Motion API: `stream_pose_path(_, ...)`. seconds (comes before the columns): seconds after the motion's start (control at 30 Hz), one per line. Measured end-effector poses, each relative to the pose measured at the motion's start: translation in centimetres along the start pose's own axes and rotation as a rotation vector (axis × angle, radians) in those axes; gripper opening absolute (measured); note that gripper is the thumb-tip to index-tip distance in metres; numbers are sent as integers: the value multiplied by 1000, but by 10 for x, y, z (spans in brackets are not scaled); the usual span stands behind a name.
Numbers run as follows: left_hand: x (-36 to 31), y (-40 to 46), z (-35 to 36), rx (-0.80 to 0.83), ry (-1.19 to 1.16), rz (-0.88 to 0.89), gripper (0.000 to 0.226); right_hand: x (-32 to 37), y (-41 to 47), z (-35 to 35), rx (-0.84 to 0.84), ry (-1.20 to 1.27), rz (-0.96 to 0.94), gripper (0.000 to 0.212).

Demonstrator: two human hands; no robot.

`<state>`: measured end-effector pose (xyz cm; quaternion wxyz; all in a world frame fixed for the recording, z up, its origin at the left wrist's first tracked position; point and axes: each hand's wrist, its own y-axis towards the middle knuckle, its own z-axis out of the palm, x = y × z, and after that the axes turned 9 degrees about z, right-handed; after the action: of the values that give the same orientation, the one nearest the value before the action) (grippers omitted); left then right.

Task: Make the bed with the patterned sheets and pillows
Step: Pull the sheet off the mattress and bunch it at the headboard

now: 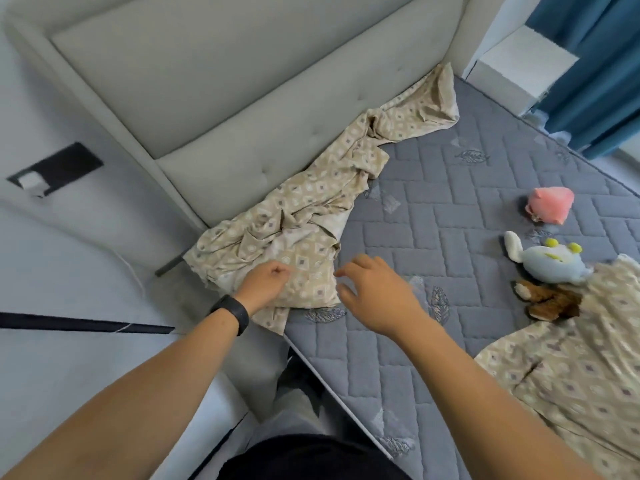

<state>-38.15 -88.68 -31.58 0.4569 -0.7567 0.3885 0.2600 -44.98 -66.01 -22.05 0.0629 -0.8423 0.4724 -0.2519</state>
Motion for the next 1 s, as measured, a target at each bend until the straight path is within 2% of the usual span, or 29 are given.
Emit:
stream_pose_path(0.17,50,69,-44,22,77,-144,41,23,57,12,59,-124,-54,49)
stream_pose_path(0.3,69,120,-55,84,250,-114,29,40,102,23,123,-194,-86,55)
stream_pose_path(0.43,84,164,-53,191,375,-173,54,58,147,41,200,-242,-101,62)
stream_pose_path(0.57,98,197,-53,231,435,-174,53,60,176,62,291,-180,-67,69)
stream_pose_path(0.73,117,234,-43,271,430,-205,52,49,188,87,405,-60,54,59)
stream_pose_path(0.8,121,239,-40,239,309,-171,47,42,185,96,420,-10,86,55)
stream_pose_path(0.9,93,217,-34,67,-205,-229,27,36,185,99,368,250,271,47)
stream_pose_path(0.93,83,208,-32,67,-345,-277,20,37,187,99,314,378,368,46)
stream_pose_path(1.0,67,185,-28,180,-658,-332,13,40,191,97,231,683,614,52)
